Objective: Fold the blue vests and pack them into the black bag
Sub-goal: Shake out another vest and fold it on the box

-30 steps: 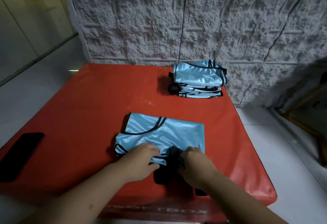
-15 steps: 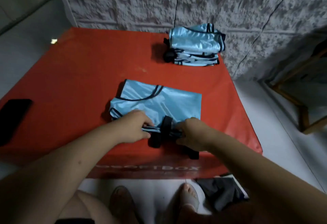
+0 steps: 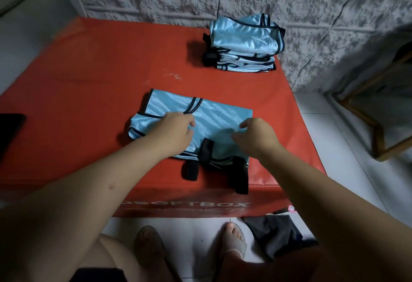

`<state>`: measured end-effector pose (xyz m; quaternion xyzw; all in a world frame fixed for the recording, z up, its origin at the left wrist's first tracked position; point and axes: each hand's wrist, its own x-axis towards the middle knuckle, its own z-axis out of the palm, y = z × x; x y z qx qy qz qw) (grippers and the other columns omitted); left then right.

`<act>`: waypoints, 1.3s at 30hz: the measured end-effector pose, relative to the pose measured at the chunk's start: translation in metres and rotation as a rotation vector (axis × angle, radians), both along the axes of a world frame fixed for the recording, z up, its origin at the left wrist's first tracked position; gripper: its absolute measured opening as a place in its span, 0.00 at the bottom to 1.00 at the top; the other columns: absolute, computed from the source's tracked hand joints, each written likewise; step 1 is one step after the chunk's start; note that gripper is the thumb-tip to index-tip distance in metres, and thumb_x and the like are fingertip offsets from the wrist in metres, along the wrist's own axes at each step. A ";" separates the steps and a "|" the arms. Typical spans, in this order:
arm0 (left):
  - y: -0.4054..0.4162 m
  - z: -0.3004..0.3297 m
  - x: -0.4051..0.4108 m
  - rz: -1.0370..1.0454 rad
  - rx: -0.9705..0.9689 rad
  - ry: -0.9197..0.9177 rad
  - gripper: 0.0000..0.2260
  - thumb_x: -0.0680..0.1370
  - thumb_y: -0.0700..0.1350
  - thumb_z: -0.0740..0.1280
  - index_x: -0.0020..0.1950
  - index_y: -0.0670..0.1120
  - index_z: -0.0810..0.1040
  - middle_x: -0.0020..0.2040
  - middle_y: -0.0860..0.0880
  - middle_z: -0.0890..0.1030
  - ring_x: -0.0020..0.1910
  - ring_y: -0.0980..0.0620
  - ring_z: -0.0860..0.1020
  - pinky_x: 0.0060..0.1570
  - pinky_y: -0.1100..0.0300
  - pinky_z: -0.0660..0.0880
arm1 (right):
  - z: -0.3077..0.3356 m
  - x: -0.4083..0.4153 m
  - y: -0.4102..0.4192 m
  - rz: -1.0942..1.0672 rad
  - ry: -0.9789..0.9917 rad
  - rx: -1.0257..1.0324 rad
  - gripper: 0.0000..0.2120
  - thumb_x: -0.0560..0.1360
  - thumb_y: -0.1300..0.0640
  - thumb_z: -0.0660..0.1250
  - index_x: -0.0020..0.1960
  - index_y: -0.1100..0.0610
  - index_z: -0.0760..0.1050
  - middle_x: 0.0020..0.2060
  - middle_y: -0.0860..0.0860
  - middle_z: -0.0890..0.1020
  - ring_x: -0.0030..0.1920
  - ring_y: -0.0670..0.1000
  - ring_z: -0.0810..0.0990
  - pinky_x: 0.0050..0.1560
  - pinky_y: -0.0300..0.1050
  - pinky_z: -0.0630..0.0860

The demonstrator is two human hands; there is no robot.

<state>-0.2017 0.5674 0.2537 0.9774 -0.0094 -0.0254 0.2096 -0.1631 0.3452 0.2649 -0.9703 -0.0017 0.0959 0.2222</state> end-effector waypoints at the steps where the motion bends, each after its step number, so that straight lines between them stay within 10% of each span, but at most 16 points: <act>1: -0.002 -0.003 0.004 0.006 0.036 -0.021 0.12 0.80 0.48 0.65 0.63 0.52 0.78 0.59 0.50 0.77 0.65 0.46 0.72 0.60 0.52 0.72 | -0.005 0.004 -0.001 -0.106 0.046 0.039 0.17 0.72 0.51 0.71 0.57 0.60 0.80 0.50 0.58 0.84 0.51 0.61 0.83 0.48 0.47 0.79; 5: -0.006 -0.018 0.011 -0.071 0.204 0.095 0.27 0.82 0.61 0.60 0.80 0.62 0.58 0.82 0.47 0.57 0.81 0.44 0.51 0.77 0.41 0.53 | -0.016 0.015 0.000 -0.410 0.177 0.346 0.11 0.67 0.57 0.76 0.42 0.61 0.77 0.37 0.57 0.78 0.33 0.55 0.75 0.34 0.45 0.72; 11: -0.011 -0.033 0.004 -0.136 0.311 0.239 0.26 0.84 0.61 0.45 0.80 0.64 0.38 0.83 0.48 0.36 0.80 0.41 0.32 0.76 0.35 0.35 | -0.019 0.016 0.000 -0.538 0.262 0.628 0.10 0.66 0.64 0.77 0.43 0.67 0.79 0.40 0.64 0.85 0.35 0.57 0.82 0.35 0.55 0.81; 15: -0.017 -0.025 0.004 -0.133 0.277 0.025 0.24 0.83 0.57 0.59 0.79 0.57 0.62 0.82 0.43 0.56 0.81 0.38 0.49 0.78 0.39 0.43 | -0.015 0.022 0.002 -0.387 0.233 0.479 0.12 0.63 0.57 0.78 0.41 0.64 0.81 0.42 0.62 0.86 0.39 0.59 0.85 0.38 0.56 0.82; 18: -0.031 -0.023 0.006 -0.128 0.088 -0.154 0.11 0.78 0.46 0.69 0.60 0.50 0.82 0.58 0.49 0.77 0.66 0.45 0.71 0.67 0.54 0.66 | -0.009 0.019 0.003 -0.263 0.286 0.485 0.10 0.69 0.59 0.76 0.48 0.63 0.81 0.42 0.60 0.86 0.41 0.60 0.85 0.40 0.56 0.80; 25: -0.027 -0.010 0.020 0.035 -0.256 0.117 0.13 0.79 0.39 0.66 0.60 0.51 0.84 0.50 0.52 0.82 0.53 0.50 0.81 0.56 0.56 0.78 | 0.005 0.019 -0.001 -0.169 0.336 0.569 0.11 0.71 0.70 0.70 0.54 0.65 0.77 0.42 0.64 0.84 0.37 0.57 0.82 0.36 0.50 0.78; 29: 0.000 -0.010 0.021 -0.016 0.177 0.091 0.21 0.81 0.56 0.66 0.74 0.59 0.70 0.75 0.48 0.69 0.77 0.44 0.60 0.73 0.38 0.56 | 0.022 0.023 0.007 -0.148 0.277 0.643 0.12 0.70 0.72 0.69 0.51 0.62 0.80 0.42 0.62 0.86 0.37 0.60 0.85 0.38 0.56 0.82; 32: 0.017 -0.019 0.012 0.086 0.311 0.211 0.30 0.80 0.67 0.55 0.80 0.66 0.48 0.83 0.46 0.46 0.80 0.36 0.37 0.67 0.23 0.36 | 0.033 0.028 0.016 -0.128 0.242 0.665 0.13 0.68 0.70 0.70 0.52 0.63 0.80 0.44 0.64 0.86 0.42 0.66 0.86 0.45 0.68 0.81; 39: 0.019 -0.027 0.006 0.118 0.352 0.272 0.35 0.79 0.58 0.60 0.79 0.66 0.42 0.83 0.45 0.39 0.79 0.33 0.35 0.60 0.20 0.29 | 0.050 0.030 0.073 0.002 0.212 0.656 0.09 0.69 0.72 0.68 0.47 0.63 0.81 0.40 0.66 0.85 0.35 0.62 0.83 0.39 0.62 0.80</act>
